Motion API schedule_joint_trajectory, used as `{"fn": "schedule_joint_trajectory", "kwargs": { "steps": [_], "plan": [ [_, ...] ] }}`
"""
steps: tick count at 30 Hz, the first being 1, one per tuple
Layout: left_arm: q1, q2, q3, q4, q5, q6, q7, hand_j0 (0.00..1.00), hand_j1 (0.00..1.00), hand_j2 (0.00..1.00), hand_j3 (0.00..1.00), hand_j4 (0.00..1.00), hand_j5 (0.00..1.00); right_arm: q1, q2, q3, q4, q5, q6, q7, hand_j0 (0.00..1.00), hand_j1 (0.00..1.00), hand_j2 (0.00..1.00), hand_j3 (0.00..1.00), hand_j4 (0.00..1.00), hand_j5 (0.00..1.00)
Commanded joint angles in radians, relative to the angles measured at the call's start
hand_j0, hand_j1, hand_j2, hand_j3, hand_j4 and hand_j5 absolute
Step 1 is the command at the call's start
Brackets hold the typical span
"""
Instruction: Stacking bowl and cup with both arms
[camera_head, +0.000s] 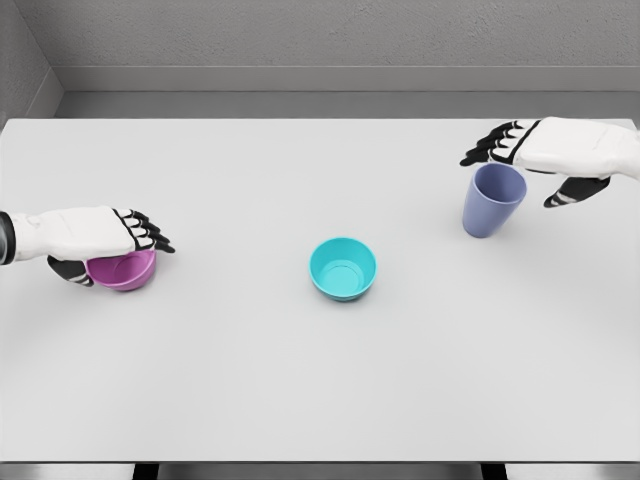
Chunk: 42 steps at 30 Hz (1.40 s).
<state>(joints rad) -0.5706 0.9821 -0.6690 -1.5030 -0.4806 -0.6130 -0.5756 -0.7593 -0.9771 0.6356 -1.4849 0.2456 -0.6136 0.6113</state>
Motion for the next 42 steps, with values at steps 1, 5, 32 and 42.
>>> {"fn": "schedule_joint_trajectory", "kwargs": {
  "steps": [1,5,32,42],
  "plan": [
    [0.0,0.0,0.0,0.0,0.004,0.002,0.0,1.0,1.0,1.0,1.0,1.0,1.0,-0.002,0.006,0.009,0.005,-0.003,0.003,0.0,1.0,1.0,1.0,1.0,1.0,1.0],
    [0.002,0.001,0.0,0.0,0.004,0.002,0.0,1.0,1.0,1.0,1.0,1.0,1.0,-0.009,0.014,0.022,0.012,-0.003,0.003,0.0,1.0,1.0,1.0,1.0,1.0,1.0],
    [0.005,0.001,0.0,-0.002,0.002,0.002,0.0,0.79,0.79,0.79,0.79,0.79,0.79,-0.04,0.043,0.056,0.064,0.0,0.003,0.0,1.0,1.0,1.0,1.0,1.0,1.0],
    [0.0,-0.002,0.0,-0.002,0.004,0.002,0.0,0.73,0.73,0.73,0.73,0.73,0.73,-0.043,0.048,0.058,0.087,0.0,0.003,0.0,1.0,1.0,1.0,1.0,1.0,1.0]
  ]
}}
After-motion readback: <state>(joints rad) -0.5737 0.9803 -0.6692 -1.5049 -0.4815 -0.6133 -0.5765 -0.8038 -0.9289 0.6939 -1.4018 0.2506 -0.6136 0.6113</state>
